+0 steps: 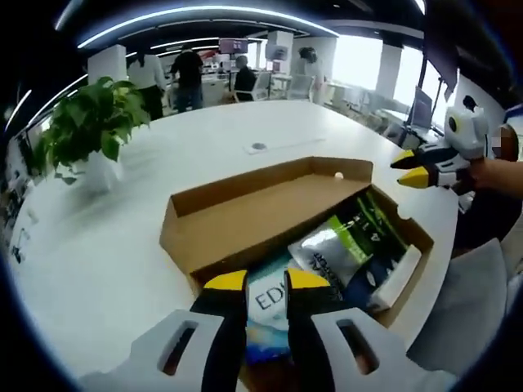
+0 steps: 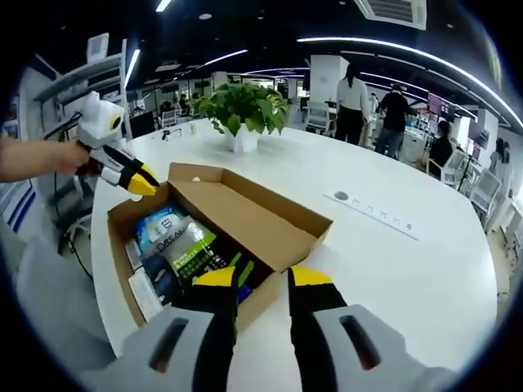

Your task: Operate the shoe box by opening the lid, removing the specified soft item, and placing it in the target area until the item is outside and the box remains undamaged.

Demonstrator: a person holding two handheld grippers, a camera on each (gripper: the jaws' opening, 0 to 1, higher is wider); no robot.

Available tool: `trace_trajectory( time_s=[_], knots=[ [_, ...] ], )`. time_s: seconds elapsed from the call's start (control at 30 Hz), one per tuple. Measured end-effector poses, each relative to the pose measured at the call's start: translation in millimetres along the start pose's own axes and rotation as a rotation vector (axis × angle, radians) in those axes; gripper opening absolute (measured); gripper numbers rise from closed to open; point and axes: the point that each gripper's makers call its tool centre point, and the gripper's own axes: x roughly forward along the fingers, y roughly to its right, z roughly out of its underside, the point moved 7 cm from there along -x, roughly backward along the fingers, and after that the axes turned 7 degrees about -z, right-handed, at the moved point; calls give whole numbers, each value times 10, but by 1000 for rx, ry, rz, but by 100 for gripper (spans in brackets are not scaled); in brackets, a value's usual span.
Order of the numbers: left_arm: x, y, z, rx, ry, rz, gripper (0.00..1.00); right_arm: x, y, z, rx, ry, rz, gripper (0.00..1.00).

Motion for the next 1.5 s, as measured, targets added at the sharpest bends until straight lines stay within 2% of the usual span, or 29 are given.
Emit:
trace_trajectory(
  time_s=[0.43, 0.9, 1.23, 1.5],
  knots=[
    [81, 287, 246, -35, -76, 90, 17, -25, -92, 33, -25, -10, -36, 27],
    [174, 443, 424, -67, -154, 168, 18, -31, -191, 65, -43, -22, -63, 31],
    [316, 447, 506, -197, -179, 234, 18, -69, -241, 100, -51, -20, -75, 32],
    [374, 475, 508, -253, -193, 269, 14, -103, -266, 113, -47, -15, -80, 32]
  ],
)
